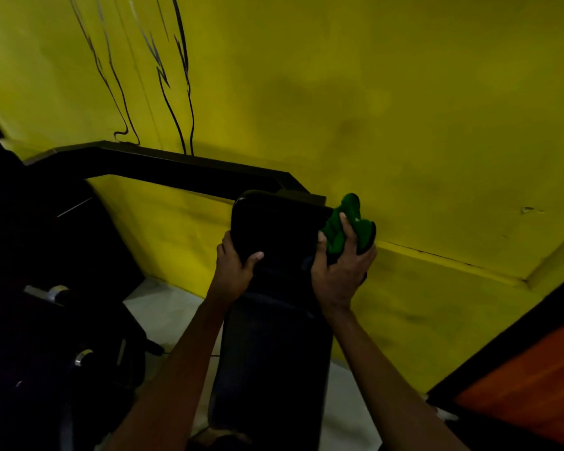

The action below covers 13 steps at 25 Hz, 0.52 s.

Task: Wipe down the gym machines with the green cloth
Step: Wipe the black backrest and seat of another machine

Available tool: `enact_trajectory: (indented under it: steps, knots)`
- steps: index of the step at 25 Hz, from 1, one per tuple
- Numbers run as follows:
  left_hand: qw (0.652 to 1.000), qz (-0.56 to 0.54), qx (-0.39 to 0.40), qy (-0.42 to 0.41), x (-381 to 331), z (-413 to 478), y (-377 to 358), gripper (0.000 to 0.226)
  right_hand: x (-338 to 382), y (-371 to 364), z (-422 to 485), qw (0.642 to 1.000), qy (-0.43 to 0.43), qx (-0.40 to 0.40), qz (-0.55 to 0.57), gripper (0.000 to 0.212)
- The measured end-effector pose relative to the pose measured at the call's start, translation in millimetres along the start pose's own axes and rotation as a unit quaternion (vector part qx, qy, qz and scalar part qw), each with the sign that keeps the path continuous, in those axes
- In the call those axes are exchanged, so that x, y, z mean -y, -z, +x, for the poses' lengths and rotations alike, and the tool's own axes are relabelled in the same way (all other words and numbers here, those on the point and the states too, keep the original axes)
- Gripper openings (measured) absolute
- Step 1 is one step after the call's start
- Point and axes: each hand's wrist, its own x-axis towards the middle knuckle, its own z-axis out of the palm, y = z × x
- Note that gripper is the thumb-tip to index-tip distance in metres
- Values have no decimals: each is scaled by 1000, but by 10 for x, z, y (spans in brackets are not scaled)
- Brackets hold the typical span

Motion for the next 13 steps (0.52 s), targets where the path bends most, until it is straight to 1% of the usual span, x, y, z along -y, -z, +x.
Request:
enact_trajectory:
  steps: [3,5,9,11,13]
  knots:
    - [1000,0,-6,3,-15,-18,-8,85,-55,30,-195,999,-20,-12,25,58]
    - [1000,-6,-6,7,-25,-27,-4,84,-116,43,-345,999,-48,-5,25,67]
    - [1000,3,-1,4,-60,-47,14,84,-259,63,-701,990,-122,67,11,80]
    - [1000,4,8,7,-63,-43,35,85,-354,88,-885,986,-135,96,-21,81]
    - [1000,-5,16,16,-59,-34,81,86,-466,144,-1062,979,-144,135,-47,77]
